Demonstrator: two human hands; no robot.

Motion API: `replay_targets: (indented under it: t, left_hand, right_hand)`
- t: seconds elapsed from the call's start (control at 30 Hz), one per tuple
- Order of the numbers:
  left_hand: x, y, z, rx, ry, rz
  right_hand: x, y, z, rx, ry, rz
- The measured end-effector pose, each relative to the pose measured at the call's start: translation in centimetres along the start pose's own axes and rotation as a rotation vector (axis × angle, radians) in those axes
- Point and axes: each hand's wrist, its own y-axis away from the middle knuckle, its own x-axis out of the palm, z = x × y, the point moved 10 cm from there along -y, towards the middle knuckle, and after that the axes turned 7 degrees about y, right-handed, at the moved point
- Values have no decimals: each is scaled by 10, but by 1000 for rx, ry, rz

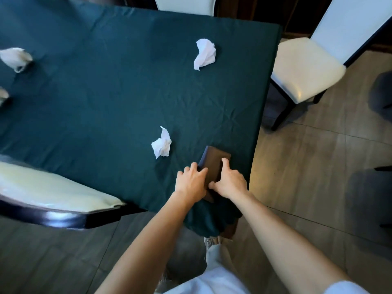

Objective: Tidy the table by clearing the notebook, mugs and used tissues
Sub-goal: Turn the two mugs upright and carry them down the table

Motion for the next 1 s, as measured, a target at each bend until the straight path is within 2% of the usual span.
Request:
replay_targets:
  t: [0.23, 0.53, 0.73, 0.87, 1.0]
  left_hand:
    - [-80, 46, 46, 29, -71, -202]
    - [-156, 159, 181, -77, -10, -432]
    - [-165, 247, 301, -212, 38, -594]
    - [-155, 300, 390, -359, 121, -615]
    - [-142, 346, 470, -472, 210, -628]
  right_hand:
    - [-53, 26, 61, -79, 181, -225]
    - [-99, 113, 222, -243, 125, -453]
    - [-70, 200, 357, -450, 196, -540]
    - [-26, 244, 433, -614, 303, -531]
    - [10, 269, 496, -703, 350, -494]
